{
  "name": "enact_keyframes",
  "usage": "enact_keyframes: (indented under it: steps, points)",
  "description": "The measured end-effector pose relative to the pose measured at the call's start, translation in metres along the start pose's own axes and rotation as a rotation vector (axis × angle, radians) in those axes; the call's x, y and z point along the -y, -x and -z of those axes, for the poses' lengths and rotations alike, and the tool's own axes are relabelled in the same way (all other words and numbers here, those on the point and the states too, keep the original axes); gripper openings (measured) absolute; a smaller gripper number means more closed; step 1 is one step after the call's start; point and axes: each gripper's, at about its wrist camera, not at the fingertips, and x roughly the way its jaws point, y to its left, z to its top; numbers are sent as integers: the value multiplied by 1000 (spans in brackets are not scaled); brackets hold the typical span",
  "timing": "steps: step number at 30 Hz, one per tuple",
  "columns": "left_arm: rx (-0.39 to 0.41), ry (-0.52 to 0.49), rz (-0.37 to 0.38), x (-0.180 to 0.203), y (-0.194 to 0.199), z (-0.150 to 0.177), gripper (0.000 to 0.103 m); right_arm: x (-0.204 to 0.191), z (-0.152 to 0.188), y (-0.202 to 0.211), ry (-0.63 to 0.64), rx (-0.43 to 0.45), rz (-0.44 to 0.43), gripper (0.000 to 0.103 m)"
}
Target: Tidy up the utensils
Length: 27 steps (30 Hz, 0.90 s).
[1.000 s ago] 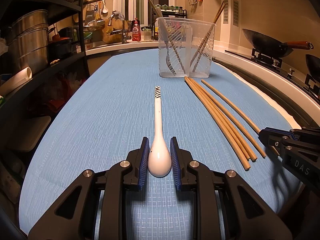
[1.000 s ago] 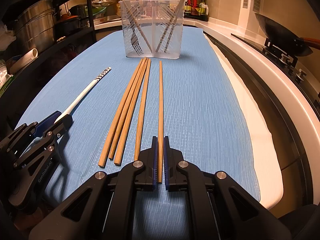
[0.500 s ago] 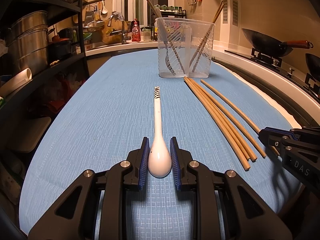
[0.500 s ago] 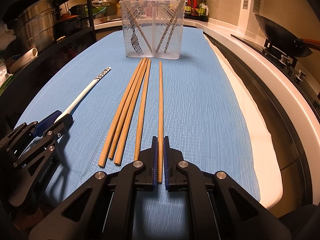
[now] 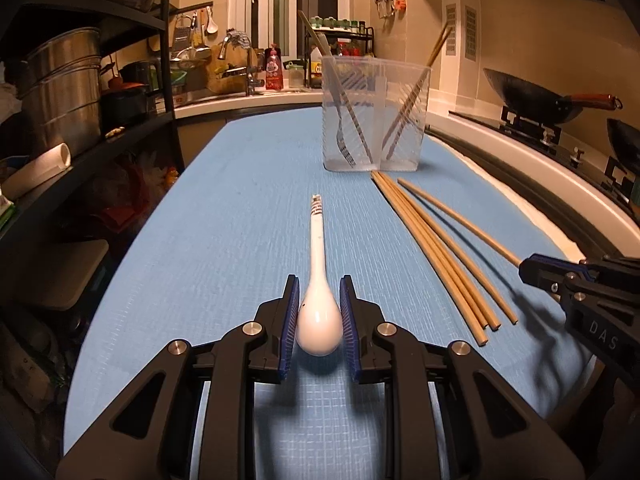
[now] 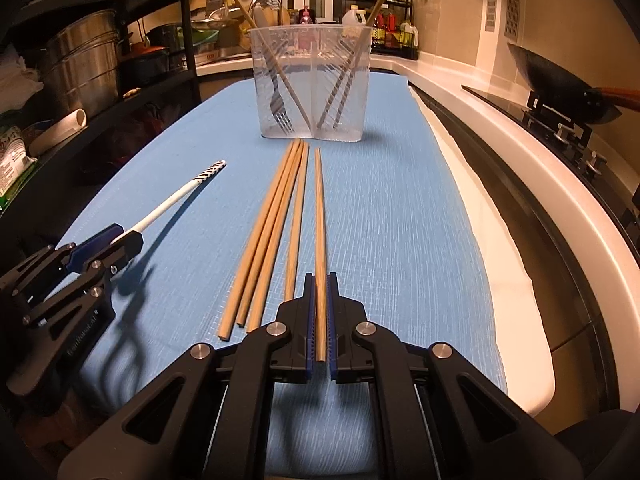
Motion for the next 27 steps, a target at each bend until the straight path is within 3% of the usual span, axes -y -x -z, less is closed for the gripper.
enact_keyframes:
  steps: [11,19,21,22,27]
  points:
    - [85,47,51,-11,35,-17,20,8,-16,52,-4,106,7,5]
    - [143,80,120,-23,46,-54,18,21,-41,79,-5,179,6,5]
    - [146,89,131,-26,45,-62,13,21,-50,85,0,199,3,5]
    - [145,95,140,-27,43,-66,0,20,-54,87,3,206,3,5]
    - [136,75,149,-28,35,-82,0,17,-72,90,24,233,7,5]
